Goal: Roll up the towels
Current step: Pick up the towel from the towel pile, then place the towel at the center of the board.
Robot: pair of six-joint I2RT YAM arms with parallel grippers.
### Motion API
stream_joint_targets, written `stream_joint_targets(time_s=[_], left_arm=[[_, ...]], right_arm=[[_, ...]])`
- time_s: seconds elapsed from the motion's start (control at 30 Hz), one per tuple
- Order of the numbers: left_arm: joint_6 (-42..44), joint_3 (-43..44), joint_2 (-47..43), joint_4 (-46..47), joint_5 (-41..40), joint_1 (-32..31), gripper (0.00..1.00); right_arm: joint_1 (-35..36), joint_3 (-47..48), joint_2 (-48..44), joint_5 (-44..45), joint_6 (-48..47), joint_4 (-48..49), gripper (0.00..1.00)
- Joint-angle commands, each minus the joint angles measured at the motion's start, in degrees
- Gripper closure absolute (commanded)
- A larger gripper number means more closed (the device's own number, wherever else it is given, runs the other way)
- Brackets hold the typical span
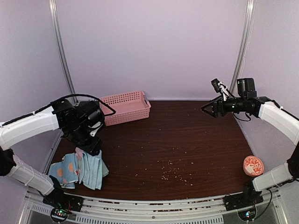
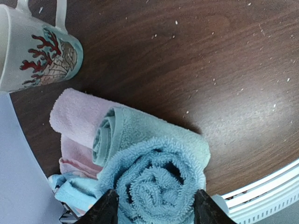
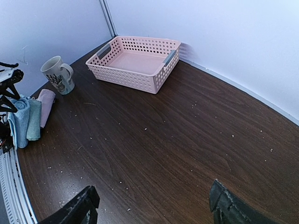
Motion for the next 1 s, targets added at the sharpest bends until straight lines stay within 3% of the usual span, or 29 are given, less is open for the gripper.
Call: stream_joint_targets(time_s=[0.0,0.17,0.27,0.37,0.4,0.53,0.7,0.83,0.97], left_arm=[[-0.3,0.0,2.5,-3.4,0.8,-0.4,0.47],[3.4,-0.2,2.8,0.7,6.2,-0.4,0.57],[5.3,-0.1,4.4,0.9,6.3,-0.4,0.72],[7.7,1.6,5.9,0.5,6.8,-0.4,0.96],[8.5,3.8,6.2,0.0,6.8,-0.5,1.00],[12.2,13.5,5.5,-0.2,8.4,-0.4,1.00],[15.7,24.6,3.0,8.0,20.4,-0.4,1.00],[14.4,27.4,3.7,25.7,34.5,-0.4,1.00],[10.8,28.7,10.3,46.1,47.1,-0.7,1.00]], right_arm=[[1.0,-1.4,0.2,-0.5,-1.2,0.0,0.17],[1.9,-2.5,0.4,-0.3,-1.5,0.2,0.17],[2.2,-2.8,0.4,0.1,-1.7,0.3,0.17],[2.4,-3.0,0.4,1.2,-1.7,0.5,0.17],[2.4,-3.0,0.5,1.6,-1.6,0.5,0.17],[2.5,-2.4,0.7,2.7,-1.4,0.0,0.17],[2.5,-0.7,0.9,2.8,-1.0,-1.1,0.18],[2.5,3.8,1.7,3.8,-1.5,-3.7,0.19],[1.6,10.5,2.6,5.7,-1.1,-7.0,0.19]])
